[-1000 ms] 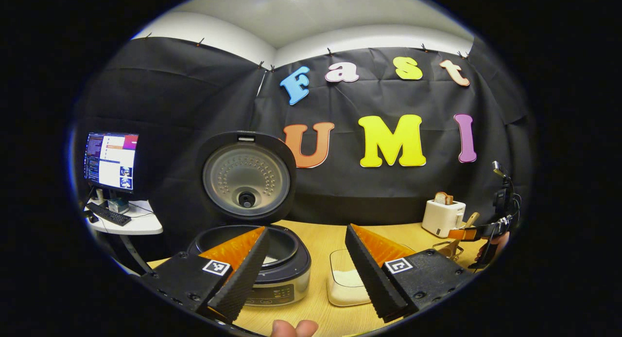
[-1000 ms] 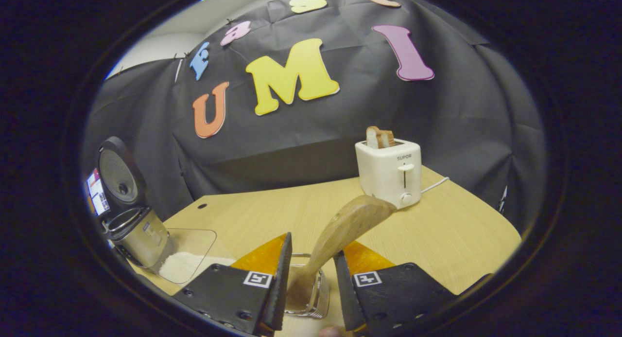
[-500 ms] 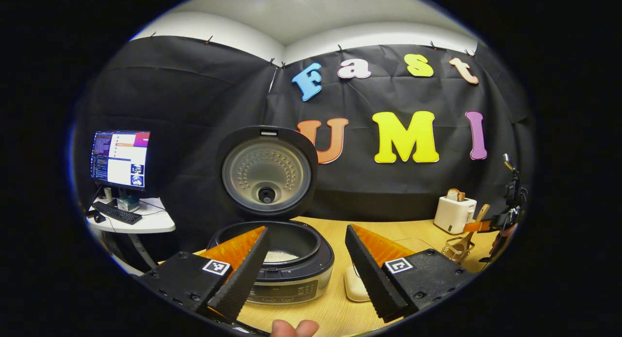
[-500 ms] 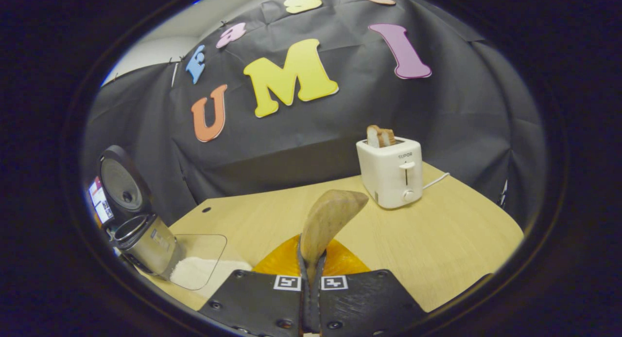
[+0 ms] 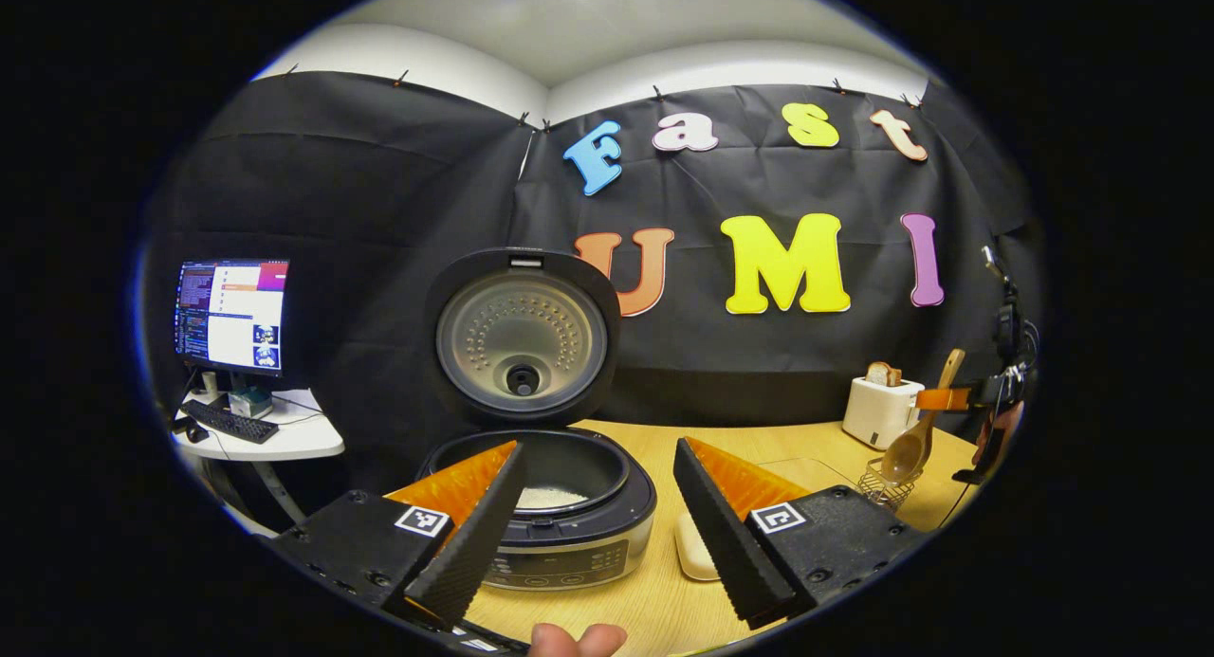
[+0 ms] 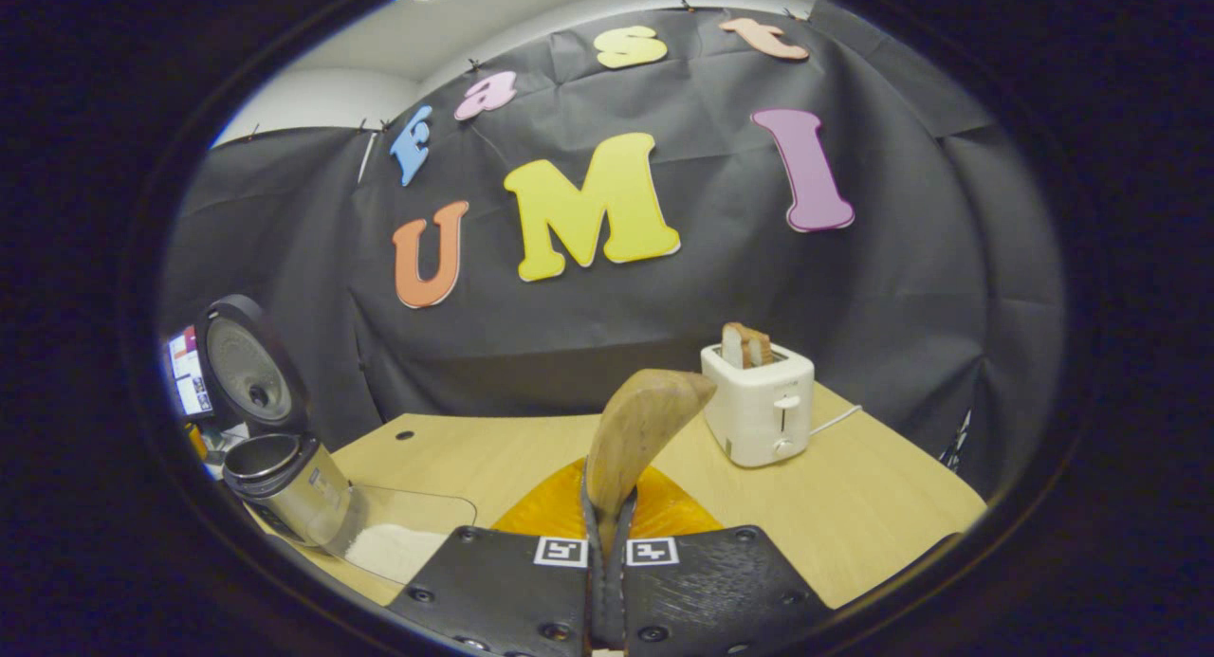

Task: Close the left gripper, press the button to open the rice cooker; take a wooden spoon from the chopstick holder with the right hand, scoop a spoonful of rice and pour it into the rice cooker, then put the wooden spoon back into the chopstick holder.

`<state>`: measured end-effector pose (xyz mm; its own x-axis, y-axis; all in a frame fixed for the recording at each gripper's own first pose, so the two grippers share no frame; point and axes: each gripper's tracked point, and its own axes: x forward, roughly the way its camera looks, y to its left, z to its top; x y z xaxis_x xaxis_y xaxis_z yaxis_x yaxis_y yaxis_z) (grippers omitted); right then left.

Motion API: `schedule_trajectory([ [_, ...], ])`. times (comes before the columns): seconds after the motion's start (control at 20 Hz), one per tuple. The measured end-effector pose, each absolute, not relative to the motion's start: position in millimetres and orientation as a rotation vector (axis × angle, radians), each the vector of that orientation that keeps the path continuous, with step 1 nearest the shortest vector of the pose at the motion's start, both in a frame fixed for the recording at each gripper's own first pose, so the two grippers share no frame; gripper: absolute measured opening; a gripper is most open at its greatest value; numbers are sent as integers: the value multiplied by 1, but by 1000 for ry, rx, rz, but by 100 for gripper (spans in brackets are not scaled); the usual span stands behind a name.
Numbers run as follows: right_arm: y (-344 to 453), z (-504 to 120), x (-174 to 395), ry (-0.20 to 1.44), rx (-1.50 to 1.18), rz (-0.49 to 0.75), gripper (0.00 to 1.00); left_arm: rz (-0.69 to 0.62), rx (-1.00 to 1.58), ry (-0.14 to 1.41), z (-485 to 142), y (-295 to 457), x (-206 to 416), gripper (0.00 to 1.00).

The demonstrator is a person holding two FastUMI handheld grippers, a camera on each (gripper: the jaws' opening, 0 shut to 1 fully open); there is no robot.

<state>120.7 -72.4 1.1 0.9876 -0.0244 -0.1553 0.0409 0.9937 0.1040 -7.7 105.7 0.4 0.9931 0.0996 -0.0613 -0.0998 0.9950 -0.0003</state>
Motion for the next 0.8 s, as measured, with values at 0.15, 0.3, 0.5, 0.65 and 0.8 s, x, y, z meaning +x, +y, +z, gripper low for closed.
schedule_trajectory([
  [0.15,-48,33,122,116,62,-7,0,91,14,59,3,110,-11,99],
  [0.3,-8,52,130,88,5,34,0,97,33,53,4,120,-13,99],
  [0.5,55,42,139,118,-18,132,0,116,61,67,0,133,-14,99],
  [0.65,89,10,147,180,-50,180,0,116,93,67,1,135,-15,99],
  [0.8,105,-37,157,269,-114,181,0,122,119,62,2,137,-16,99],
])
